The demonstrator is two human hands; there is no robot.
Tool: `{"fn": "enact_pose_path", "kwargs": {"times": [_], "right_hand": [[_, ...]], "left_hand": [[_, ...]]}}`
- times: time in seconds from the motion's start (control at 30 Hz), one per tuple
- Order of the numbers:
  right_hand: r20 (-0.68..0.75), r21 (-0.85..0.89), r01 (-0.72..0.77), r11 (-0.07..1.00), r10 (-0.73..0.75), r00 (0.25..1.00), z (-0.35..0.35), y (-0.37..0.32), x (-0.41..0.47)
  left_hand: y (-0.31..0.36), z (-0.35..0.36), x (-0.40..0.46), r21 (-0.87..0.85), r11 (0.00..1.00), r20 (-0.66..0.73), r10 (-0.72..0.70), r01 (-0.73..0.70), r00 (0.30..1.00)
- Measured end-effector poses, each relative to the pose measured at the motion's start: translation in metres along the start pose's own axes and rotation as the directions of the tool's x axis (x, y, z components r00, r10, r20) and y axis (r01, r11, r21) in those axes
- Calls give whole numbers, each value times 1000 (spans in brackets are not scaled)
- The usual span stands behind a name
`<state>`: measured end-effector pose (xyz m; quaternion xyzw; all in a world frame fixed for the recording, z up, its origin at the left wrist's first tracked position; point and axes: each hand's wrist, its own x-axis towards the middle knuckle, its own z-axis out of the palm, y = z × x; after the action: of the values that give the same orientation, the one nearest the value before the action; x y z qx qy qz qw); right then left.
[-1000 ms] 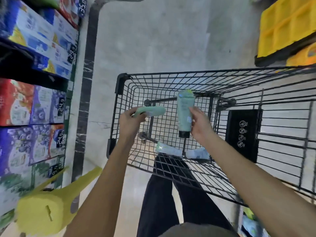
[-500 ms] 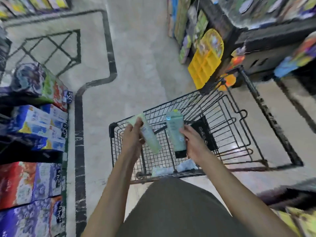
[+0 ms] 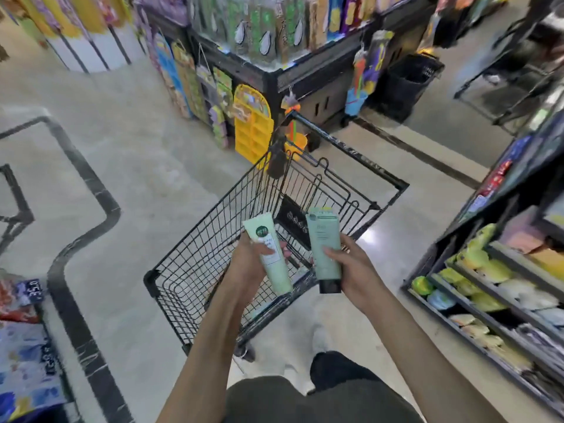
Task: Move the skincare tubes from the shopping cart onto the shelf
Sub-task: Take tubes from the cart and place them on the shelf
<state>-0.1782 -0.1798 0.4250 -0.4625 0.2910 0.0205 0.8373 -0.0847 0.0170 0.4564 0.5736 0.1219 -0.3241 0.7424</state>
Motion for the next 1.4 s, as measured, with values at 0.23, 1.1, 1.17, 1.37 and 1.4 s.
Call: {"fn": "enact_pose_path", "kwargs": {"times": [0.23,1.1,1.17,1.37,1.4], "right_hand": [[-198,125,199,972,-173,965,-66,-21,-63],[-686,89,634,768,-415,598,-349,-17,-390],[-702,84,645,760,-414,579,-367,-16,-410],[-752,68,695,715,-422,507,-420,-17,-452],[-758,58,701,711,-425,494,-430,-19,-457]], "left_hand": [[-23,78,-20,66,997,252,9,-27,968],[-251,406,-207,360,928,766,-235,-96,598],[-267,425,-222,379,919,768,-249,-105,590],[-308,481,-250,420,904,787,-318,-80,529],[-314,491,-254,425,902,792,-326,-82,516]]}}
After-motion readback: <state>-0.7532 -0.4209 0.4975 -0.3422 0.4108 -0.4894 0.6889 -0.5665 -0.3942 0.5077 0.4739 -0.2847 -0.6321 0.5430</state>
